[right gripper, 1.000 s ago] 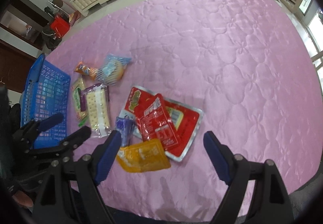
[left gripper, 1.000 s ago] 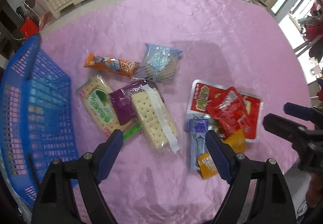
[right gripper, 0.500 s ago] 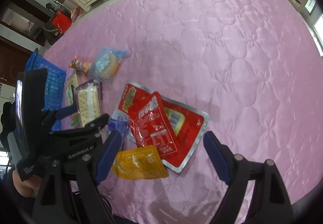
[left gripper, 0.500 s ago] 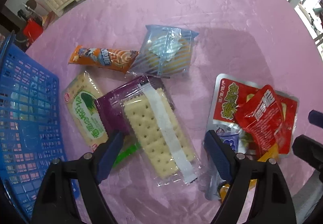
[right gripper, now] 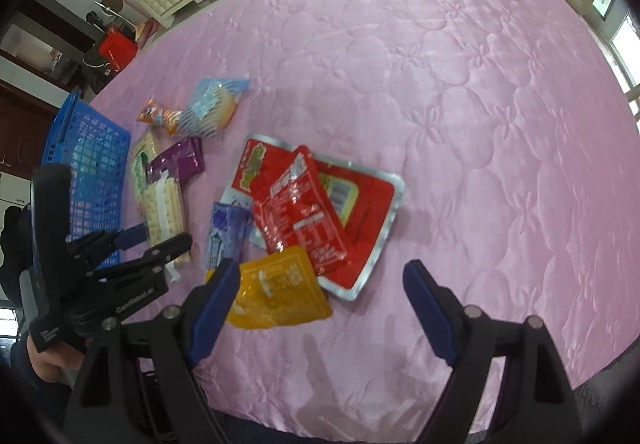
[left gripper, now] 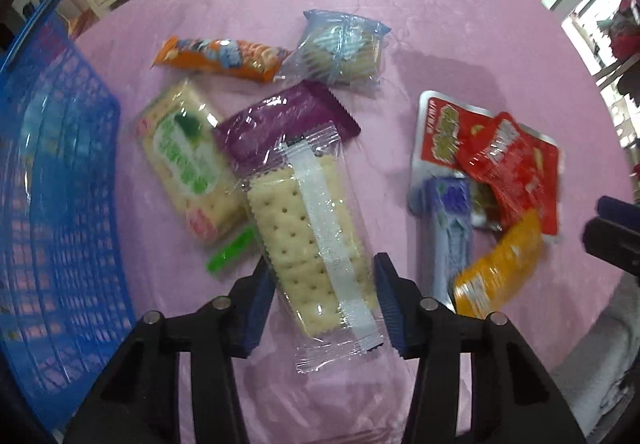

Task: Organize snacks
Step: 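Lift the cracker pack with the left tool while the right tool grasps the yellow pouch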

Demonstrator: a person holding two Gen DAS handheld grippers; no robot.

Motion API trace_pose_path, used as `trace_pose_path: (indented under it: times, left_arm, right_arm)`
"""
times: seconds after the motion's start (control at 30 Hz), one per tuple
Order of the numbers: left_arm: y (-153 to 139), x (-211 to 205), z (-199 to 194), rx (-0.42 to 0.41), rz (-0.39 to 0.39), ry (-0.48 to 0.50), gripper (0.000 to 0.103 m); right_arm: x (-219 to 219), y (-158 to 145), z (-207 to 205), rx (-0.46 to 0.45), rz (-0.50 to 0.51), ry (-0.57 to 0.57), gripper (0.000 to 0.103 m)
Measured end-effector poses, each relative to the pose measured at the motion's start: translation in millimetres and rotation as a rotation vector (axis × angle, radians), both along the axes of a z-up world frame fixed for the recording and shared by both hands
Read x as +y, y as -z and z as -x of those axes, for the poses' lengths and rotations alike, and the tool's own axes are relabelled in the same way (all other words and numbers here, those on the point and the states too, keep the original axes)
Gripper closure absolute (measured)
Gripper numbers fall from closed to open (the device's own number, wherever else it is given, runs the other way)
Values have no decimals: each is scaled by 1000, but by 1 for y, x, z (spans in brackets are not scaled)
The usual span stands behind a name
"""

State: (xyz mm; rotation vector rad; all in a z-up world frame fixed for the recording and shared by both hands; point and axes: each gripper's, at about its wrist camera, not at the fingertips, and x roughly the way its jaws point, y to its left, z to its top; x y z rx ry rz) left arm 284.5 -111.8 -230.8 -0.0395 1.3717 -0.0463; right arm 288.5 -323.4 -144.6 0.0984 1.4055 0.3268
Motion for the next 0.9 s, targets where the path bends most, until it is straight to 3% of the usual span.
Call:
trace_pose_path:
  times: [0.23,0.67,0.9]
  left_arm:
    - [-16,14,36,-37,101,12,57]
    - [-30,19,100,-70,87,91,57]
    - [-19,14,90,-54,86,83,57]
  right_arm:
    - [22,-1,21,10,14,-74,16]
    - [59,33,36,15,124,-179,16]
    - [75,42,33,-1,139,-226,16]
